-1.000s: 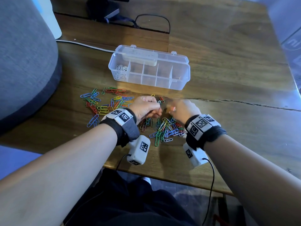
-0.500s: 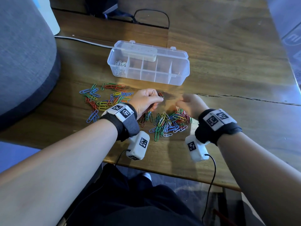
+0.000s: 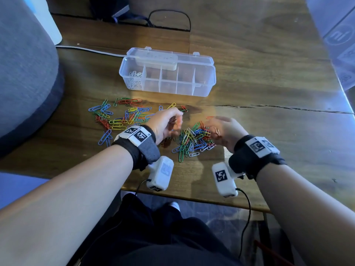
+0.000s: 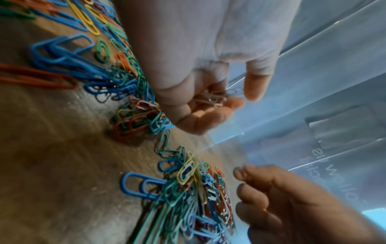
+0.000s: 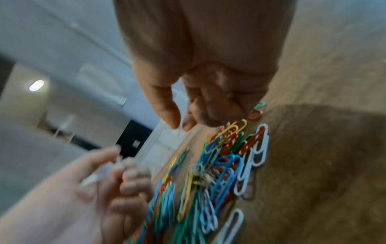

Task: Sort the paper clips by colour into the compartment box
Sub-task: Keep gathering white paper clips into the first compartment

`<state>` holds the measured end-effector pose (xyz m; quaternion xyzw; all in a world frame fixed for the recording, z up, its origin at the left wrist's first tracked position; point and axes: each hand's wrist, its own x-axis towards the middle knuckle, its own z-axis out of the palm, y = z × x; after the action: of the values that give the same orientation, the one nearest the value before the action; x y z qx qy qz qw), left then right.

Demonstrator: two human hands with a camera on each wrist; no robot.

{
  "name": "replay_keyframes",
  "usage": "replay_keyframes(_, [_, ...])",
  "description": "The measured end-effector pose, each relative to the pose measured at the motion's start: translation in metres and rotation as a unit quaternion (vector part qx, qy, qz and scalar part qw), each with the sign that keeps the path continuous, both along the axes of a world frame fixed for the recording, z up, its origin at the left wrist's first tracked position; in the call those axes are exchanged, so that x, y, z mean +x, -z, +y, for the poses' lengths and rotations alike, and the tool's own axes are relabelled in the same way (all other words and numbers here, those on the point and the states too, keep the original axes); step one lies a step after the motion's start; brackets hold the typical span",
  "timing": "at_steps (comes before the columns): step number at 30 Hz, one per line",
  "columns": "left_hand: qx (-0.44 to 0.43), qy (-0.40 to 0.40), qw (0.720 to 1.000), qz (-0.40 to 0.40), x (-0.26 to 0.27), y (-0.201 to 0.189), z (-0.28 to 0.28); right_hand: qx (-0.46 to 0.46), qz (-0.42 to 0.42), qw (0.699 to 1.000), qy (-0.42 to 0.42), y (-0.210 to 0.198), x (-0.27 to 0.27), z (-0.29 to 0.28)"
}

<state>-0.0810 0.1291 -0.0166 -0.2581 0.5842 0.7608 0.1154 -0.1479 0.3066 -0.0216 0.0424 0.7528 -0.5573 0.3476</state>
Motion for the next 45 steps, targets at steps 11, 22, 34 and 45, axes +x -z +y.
replay_keyframes(11, [-0.397, 0.163, 0.903, 0.002, 0.000, 0.003, 0.008, 0.296, 0.260, 0.884, -0.250, 0.001, 0.006, -0.037])
replay_keyframes(22, [-0.549, 0.277, 0.787, -0.041, -0.004, 0.004, 0.008, 0.044, 0.015, 0.999, 0.001, -0.007, -0.006, -0.016])
replay_keyframes(34, [-0.523, 0.303, 0.796, 0.033, 0.008, -0.002, 0.008, -0.116, -0.129, 0.984, 0.047, -0.006, 0.006, 0.024])
replay_keyframes(45, [-0.563, 0.259, 0.785, -0.016, 0.001, -0.006, 0.005, 0.225, 0.278, 0.895, -0.265, 0.009, 0.031, -0.003])
